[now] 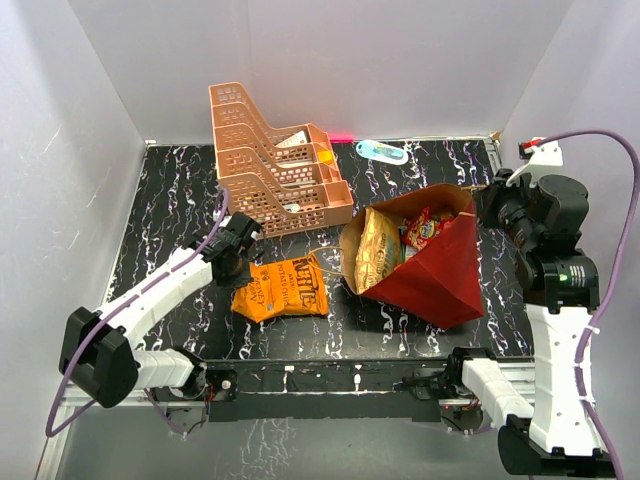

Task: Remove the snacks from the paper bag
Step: Place the snack at the center of the board.

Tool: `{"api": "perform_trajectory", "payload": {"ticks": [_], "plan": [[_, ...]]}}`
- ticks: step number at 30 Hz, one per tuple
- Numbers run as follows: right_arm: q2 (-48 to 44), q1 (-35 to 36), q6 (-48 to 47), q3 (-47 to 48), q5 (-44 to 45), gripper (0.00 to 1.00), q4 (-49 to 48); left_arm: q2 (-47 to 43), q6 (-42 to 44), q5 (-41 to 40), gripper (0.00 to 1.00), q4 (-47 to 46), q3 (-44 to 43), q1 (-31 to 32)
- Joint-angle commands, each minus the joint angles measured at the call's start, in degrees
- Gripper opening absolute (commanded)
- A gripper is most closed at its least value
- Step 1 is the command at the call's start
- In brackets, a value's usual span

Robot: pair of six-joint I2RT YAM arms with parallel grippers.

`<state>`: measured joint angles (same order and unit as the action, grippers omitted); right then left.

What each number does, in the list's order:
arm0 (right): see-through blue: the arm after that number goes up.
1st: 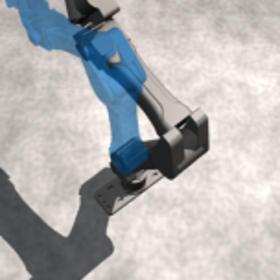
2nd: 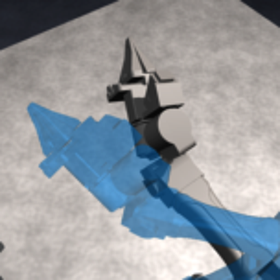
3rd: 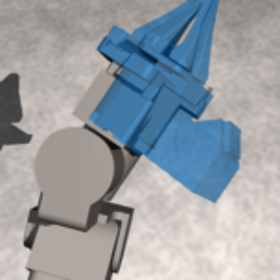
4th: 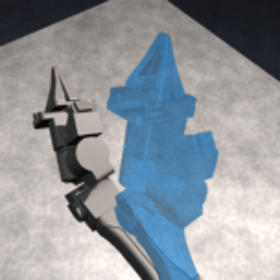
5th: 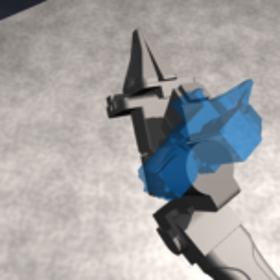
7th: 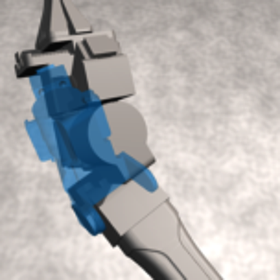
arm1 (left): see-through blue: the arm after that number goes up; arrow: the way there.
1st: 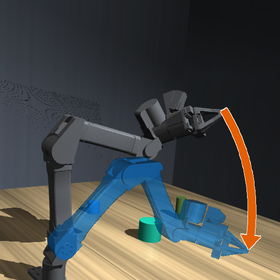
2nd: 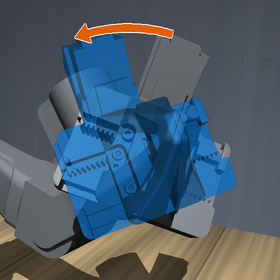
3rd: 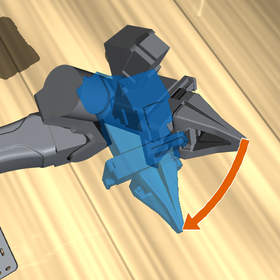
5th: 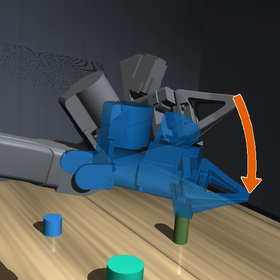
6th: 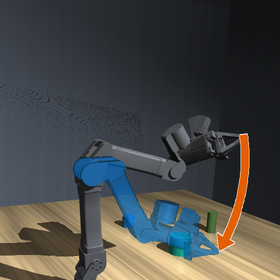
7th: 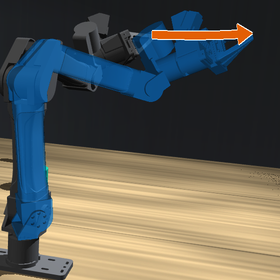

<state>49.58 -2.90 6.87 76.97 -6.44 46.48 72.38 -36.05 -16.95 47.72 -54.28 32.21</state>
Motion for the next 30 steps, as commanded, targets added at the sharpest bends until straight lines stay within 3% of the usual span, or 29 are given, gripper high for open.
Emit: {"api": "perform_trajectory", "payload": {"ticks": [1, 4, 8, 11, 14, 17, 19, 23, 30], "plan": [[-4.8, 0.0, -4.4, -1.1, -6.3, 0.07, -7.5, 0.2, -1.1, -2.7, 0.0, -1.4, 1.1, -1.5], [-6.6, 0.1, -5.8, -2.9, -11.3, 0.08, -9.7, 0.8, -2.5, -4.9, 0.09, -0.7, 1.2, -3.0], [-7.7, 1.7, -6.4, -3.8, -19.7, 0.07, -11.0, -0.9, -5.7, -6.1, 0.29, 2.6, -0.3, -4.5], [-8.7, 2.4, -6.1, -4.8, -19.7, 0.07, -10.8, -6.6, -3.9, -2.2, 0.5, 1.7, -1.9, -4.6], [-9.6, 2.4, -5.8, -6.1, -16.4, 0.07, -10.4, -11.8, -0.4, 7.6, 0.66, -2.7, -5.0, -4.5], [-9.4, 2.5, -5.2, -6.7, -15.3, 0.07, -10.5, -15.6, -0.2, 21.4, 0.79, -11.2, -6.1, -4.4], [-8.5, 2.4, -4.7, -6.2, -15.9, 0.07, -10.5, -15.5, -1.3, 32.1, 0.93, -18.1, -6.0, -4.2], [-7.9, 2.4, -3.9, -4.6, -16.9, 0.07, -10.6, -10.5, -6.1, 39.2, 0.95, -26.8, -4.4, -1.4], [-7.9, 2.4, -3.9, -3.8, -16.2, 0.07, -9.6, 0.2, -4.3, 31.7, 0.96, -32.8, -4.6, 7.5]]}}
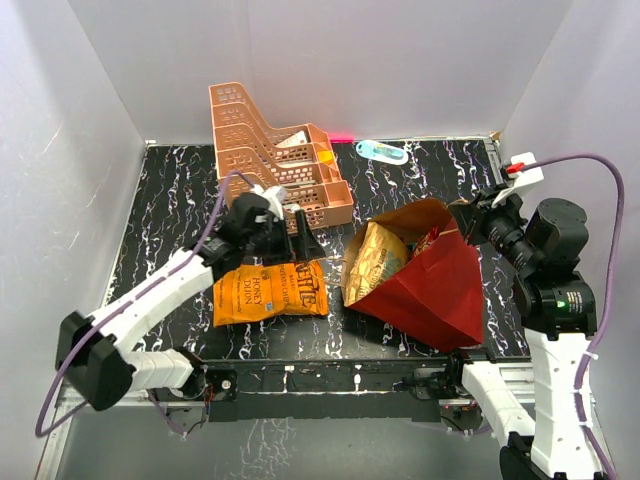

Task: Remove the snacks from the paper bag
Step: Adjust the paper bag at the center of the board.

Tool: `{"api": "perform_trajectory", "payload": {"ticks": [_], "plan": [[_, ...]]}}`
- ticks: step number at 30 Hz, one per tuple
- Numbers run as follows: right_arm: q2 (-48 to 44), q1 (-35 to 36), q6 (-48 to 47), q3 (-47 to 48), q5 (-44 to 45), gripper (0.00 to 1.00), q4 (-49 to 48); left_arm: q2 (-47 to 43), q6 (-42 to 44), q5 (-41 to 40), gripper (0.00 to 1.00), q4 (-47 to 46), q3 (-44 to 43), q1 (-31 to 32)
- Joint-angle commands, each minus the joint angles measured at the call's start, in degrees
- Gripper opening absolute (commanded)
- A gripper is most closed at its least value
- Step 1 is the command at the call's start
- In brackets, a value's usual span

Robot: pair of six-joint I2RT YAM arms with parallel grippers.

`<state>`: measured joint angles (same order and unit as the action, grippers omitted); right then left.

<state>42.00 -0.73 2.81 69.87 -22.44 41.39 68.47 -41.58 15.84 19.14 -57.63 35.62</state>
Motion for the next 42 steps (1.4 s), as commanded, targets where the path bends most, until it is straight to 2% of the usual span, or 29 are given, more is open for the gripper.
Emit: {"api": "perform_trajectory", "payload": {"ticks": [1, 3, 8, 14, 17, 19, 21, 22, 23, 30, 34, 38, 41, 42], "plan": [[-0.3, 0.3, 0.1, 3.5, -0.2, 0.07, -4.3, 6.0, 2.8, -3.3, 0.96, -3.5, -2.2, 5.7], [-0.2, 0.3, 0.1, 4.0, -0.4, 0.07, -3.9, 9.4, 5.4, -7.8, 0.98, -1.2, -4.0, 8.2], [-0.1, 0.3, 0.0, 5.6, -0.2, 0.07, -2.8, 17.2, 10.7, -15.2, 0.97, 1.9, -6.0, 9.3], [-0.4, 0.3, 1.2, 6.5, -1.5, 0.07, -1.5, 23.2, 13.4, -13.6, 0.87, 1.5, -9.1, 9.3], [-0.7, 0.3, 2.2, 6.8, -1.7, 0.07, -0.4, 23.7, 14.0, -10.5, 0.7, -1.8, -9.3, 9.3], [-0.8, 0.3, 3.2, 6.8, -2.0, 0.07, 0.4, 24.0, 14.4, -8.8, 0.54, -2.8, -10.3, 9.3], [-0.9, 0.3, 4.7, 6.9, -2.5, 0.07, 1.6, 24.0, 14.8, -7.3, 0.3, -2.4, -12.0, 9.3], [-1.0, 0.3, 5.6, 6.9, -2.7, 0.08, 2.3, 23.4, 14.7, -7.1, 0.12, -2.1, -12.7, 9.3], [-1.2, 0.3, 6.5, 6.9, -2.7, 0.08, 3.0, 22.6, 14.4, -7.1, 0.0, -1.7, -13.2, 9.3], [0.7, 0.3, 13.8, 10.9, 1.3, 0.09, 13.2, 9.4, 11.3, -5.6, 0.0, -3.2, -10.5, 9.3], [-0.1, 0.3, 18.4, 10.2, -0.4, 0.19, 15.1, 2.0, 7.4, -0.8, 0.0, -6.9, -5.5, 9.4], [-0.5, 0.3, 22.8, 7.6, -2.0, 0.23, 16.3, -3.2, 2.5, 5.8, 0.0, -14.5, 0.5, 9.5], [0.5, 0.3, 22.2, 7.5, -0.3, 0.3, 19.8, -4.1, -0.7, 10.9, 0.0, -19.6, 3.2, 9.6], [0.8, 0.3, 21.3, 7.9, 1.4, 0.35, 21.5, -3.9, -1.3, 12.3, 0.0, -20.8, 3.7, 9.6]]}}
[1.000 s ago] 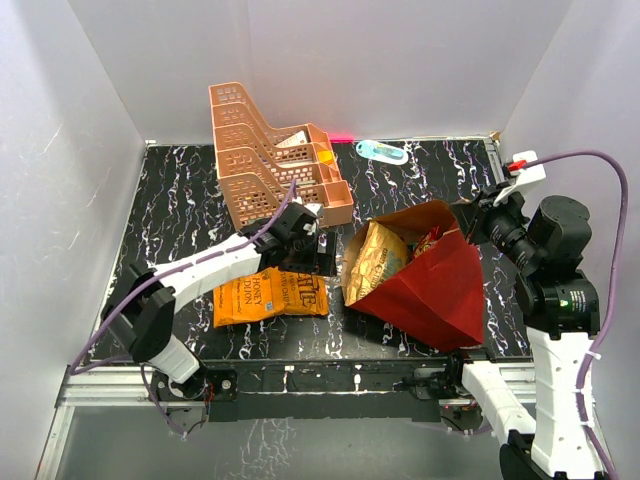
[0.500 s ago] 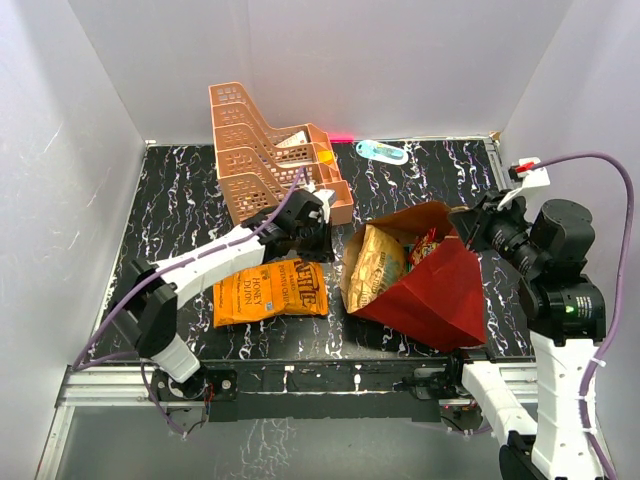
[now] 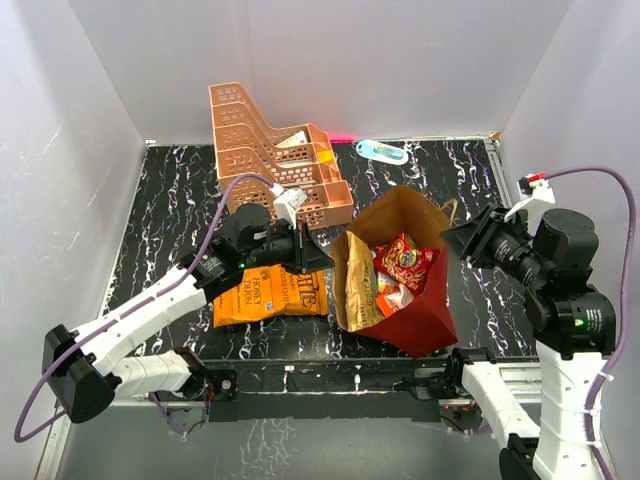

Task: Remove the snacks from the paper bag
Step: Adjust the paper bag at the center of the board.

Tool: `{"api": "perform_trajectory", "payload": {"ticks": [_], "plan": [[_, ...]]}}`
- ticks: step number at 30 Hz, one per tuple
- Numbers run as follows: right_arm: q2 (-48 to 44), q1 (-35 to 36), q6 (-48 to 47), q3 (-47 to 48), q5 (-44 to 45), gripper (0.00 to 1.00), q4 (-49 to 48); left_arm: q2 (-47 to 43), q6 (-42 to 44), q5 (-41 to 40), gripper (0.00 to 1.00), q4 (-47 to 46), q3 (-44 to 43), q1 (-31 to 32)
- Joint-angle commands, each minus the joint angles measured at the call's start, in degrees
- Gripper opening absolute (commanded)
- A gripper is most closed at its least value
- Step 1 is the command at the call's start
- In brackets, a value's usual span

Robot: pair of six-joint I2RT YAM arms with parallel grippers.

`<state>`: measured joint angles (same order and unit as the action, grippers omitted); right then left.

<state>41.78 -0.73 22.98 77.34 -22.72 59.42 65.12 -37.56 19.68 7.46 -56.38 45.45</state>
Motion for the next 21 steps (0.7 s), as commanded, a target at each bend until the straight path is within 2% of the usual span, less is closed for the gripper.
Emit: {"api": "perform_trajectory", "payload": {"ticks": [1, 7, 9, 12, 14, 19, 21], "plan": [[1.5, 0.2, 0.0, 1.1, 3.6, 0.41, 5.3, -0.4, -5.6, 9.4, 0.0, -9.6, 2.6, -0.1], [4.3, 0.2, -5.5, 6.6, 11.3, 0.74, 11.0, -1.4, -5.3, 11.5, 0.0, -10.3, 2.7, 0.3], [5.5, 0.2, -7.6, 8.1, 11.5, 0.8, 11.1, -1.6, -6.0, 12.2, 0.0, -11.2, 2.7, 0.3], [8.1, 0.3, -9.5, 9.7, 14.0, 0.83, 10.7, -1.8, -7.6, 13.4, 0.0, -13.3, 2.9, 0.5], [9.2, 2.7, -11.5, 9.8, 15.5, 0.81, 9.2, -1.9, -8.1, 13.8, 0.0, -14.2, 3.0, 0.6], [12.0, 4.0, -13.0, 11.1, 36.9, 0.77, 8.2, -2.2, -8.2, 14.4, 0.0, -14.3, 3.2, 0.8], [12.3, 4.3, -14.2, 10.4, 39.3, 0.77, 6.5, -2.4, -8.3, 14.6, 0.0, -14.4, 3.5, 0.8]]}}
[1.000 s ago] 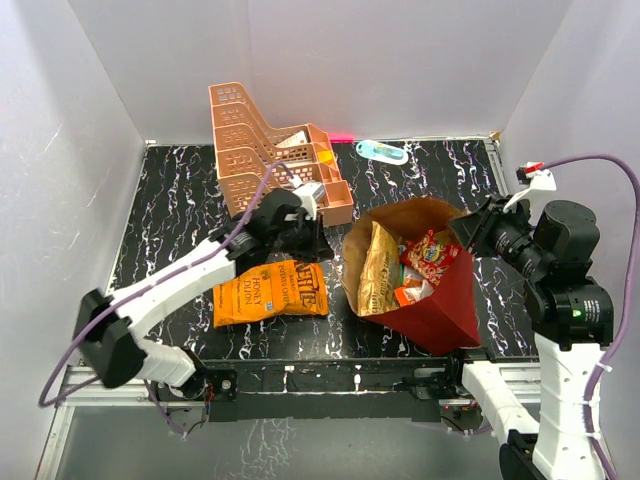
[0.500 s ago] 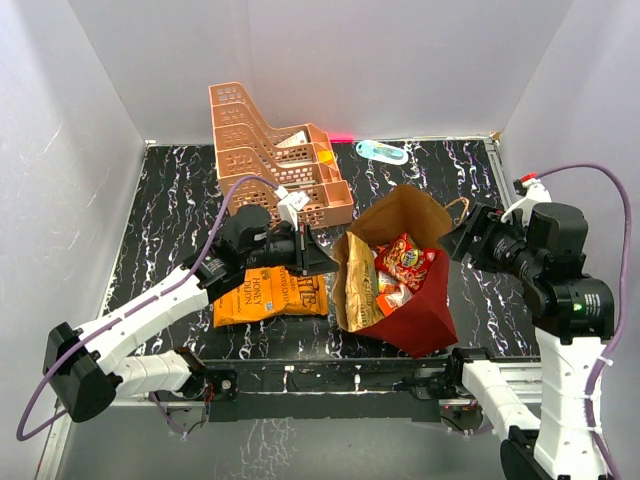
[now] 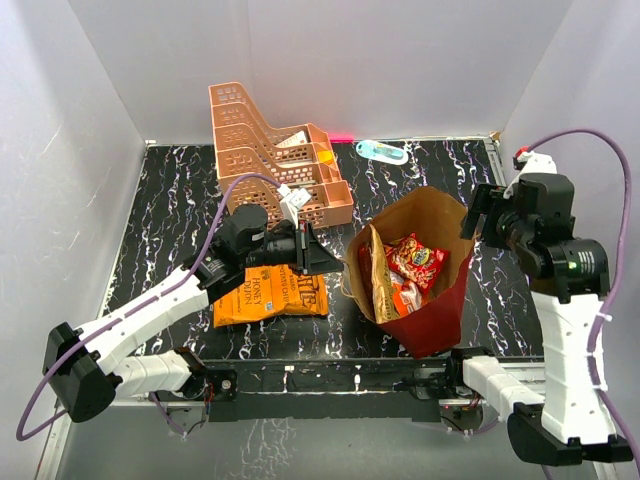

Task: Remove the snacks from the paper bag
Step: Adjust the paper bag at the center of the board.

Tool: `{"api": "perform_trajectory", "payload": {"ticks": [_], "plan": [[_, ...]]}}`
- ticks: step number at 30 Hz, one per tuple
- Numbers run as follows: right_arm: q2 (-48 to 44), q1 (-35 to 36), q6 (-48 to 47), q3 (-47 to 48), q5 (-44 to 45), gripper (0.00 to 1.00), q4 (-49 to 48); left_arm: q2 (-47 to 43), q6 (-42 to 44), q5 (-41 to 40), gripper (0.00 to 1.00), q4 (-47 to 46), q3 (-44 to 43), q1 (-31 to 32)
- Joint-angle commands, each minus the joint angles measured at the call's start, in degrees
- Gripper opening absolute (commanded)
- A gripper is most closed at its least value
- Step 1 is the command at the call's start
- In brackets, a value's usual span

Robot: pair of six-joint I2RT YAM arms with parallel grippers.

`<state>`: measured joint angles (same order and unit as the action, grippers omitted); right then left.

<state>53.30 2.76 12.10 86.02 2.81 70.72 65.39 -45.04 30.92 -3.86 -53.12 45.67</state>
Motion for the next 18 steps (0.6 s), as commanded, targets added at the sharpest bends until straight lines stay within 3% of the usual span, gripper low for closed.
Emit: {"api": "perform_trajectory", "payload": {"ticks": [1, 8, 10, 16, 18], "plan": [[0.6, 0.8, -3.9, 1.0, 13.9, 0.77, -6.0, -2.8, -0.8, 3.4, 0.0, -3.2, 0.5, 0.6], [-0.8, 0.8, -6.3, -5.5, 12.0, 0.73, -14.4, -3.1, -1.2, 3.4, 0.0, -3.4, 1.0, 0.6], [-1.0, 0.8, -8.8, -7.3, 10.0, 0.59, -16.7, -3.1, -1.6, 3.4, 0.0, -3.8, 1.0, 0.6], [-0.8, 0.8, -14.4, -7.7, 8.7, 0.4, -22.5, -3.2, -2.6, 4.0, 0.0, -4.3, 1.0, 0.6], [0.3, 0.8, -16.4, -7.1, 7.6, 0.25, -23.8, -3.2, -3.2, 4.2, 0.0, -4.7, 1.2, 0.7]]}}
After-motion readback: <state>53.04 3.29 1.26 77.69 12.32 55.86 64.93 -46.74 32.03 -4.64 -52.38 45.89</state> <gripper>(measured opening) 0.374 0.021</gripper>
